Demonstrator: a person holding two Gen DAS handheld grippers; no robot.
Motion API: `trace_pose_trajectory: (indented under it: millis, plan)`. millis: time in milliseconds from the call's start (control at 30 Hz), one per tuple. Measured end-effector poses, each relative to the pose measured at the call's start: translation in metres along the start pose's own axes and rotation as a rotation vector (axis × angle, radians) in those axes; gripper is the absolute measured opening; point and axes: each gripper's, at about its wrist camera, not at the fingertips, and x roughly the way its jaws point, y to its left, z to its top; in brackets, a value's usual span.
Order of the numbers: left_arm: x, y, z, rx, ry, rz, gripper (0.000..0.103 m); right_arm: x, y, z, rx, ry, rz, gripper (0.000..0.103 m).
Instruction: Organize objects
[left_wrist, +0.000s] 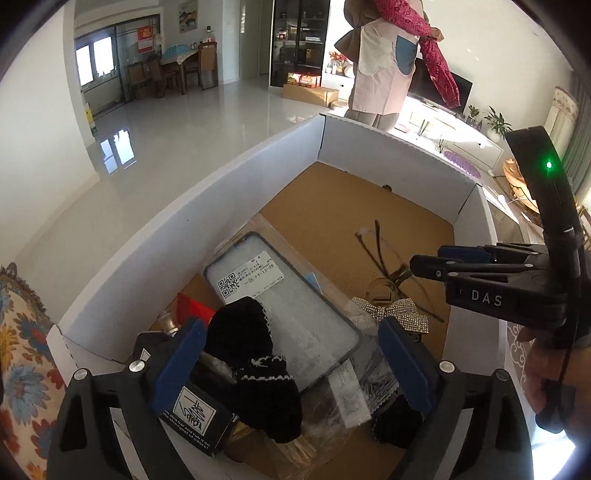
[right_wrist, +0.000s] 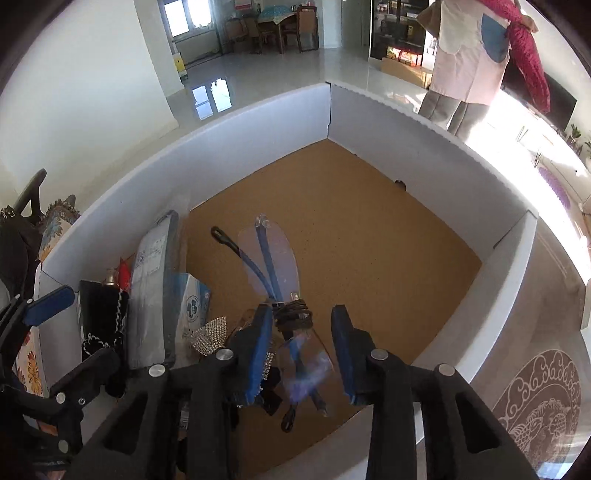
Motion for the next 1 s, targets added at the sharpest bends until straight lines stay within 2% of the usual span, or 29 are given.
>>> trace_pose_trajectory:
  millis: [33, 100, 133, 167, 267, 367, 433, 500, 567, 633, 700, 1000]
  plan:
    - [-0.002, -0.001, 0.000, -0.007, -0.007, 0.003, 0.096, -0.006, -0.002, -0.001, 0.010, -0.021, 0.006, 0.047]
    - [-0.003, -0.003, 0.003, -0.020, -0.019, 0.027, 0.098, -0.022, -0.009, -0.004, 0.039, -0.061, 0.018, 0.062]
    - [-0.006, -0.004, 0.003, -0.028, -0.020, 0.054, 0.100, -0.031, -0.011, -0.005, 0.052, -0.081, 0.017, 0.074]
    - [-0.008, -0.006, 0.003, -0.037, -0.025, 0.088, 0.101, -0.041, -0.013, -0.005, 0.062, -0.101, 0.018, 0.080]
    - [-0.010, -0.012, 0.005, -0.060, -0.033, 0.190, 0.101, -0.069, -0.019, -0.009, 0.078, -0.146, 0.021, 0.090]
    - [-0.016, -0.011, 0.003, -0.090, -0.012, 0.151, 0.101, -0.090, -0.018, -0.011, 0.080, -0.153, 0.009, 0.099]
    - [-0.017, -0.010, 0.003, -0.127, 0.033, 0.170, 0.101, -0.093, -0.019, -0.010, 0.082, -0.123, 0.002, 0.100]
    - [-0.022, -0.010, 0.003, -0.142, 0.038, 0.169, 0.101, -0.095, -0.022, -0.013, 0.093, -0.097, -0.011, 0.100]
    - [-0.023, -0.012, 0.005, -0.114, 0.035, 0.145, 0.101, -0.093, -0.022, -0.015, 0.104, -0.074, -0.012, 0.100]
    - [-0.025, -0.013, 0.007, -0.095, 0.028, 0.171, 0.101, -0.090, -0.021, -0.015, 0.104, -0.055, -0.010, 0.100]
    - [-0.027, -0.014, 0.006, -0.083, 0.010, 0.197, 0.101, -0.087, -0.017, -0.016, 0.093, -0.047, -0.019, 0.100]
    - [-0.024, -0.007, 0.007, -0.109, 0.026, 0.195, 0.101, -0.076, 0.004, -0.015, 0.028, -0.040, -0.041, 0.100]
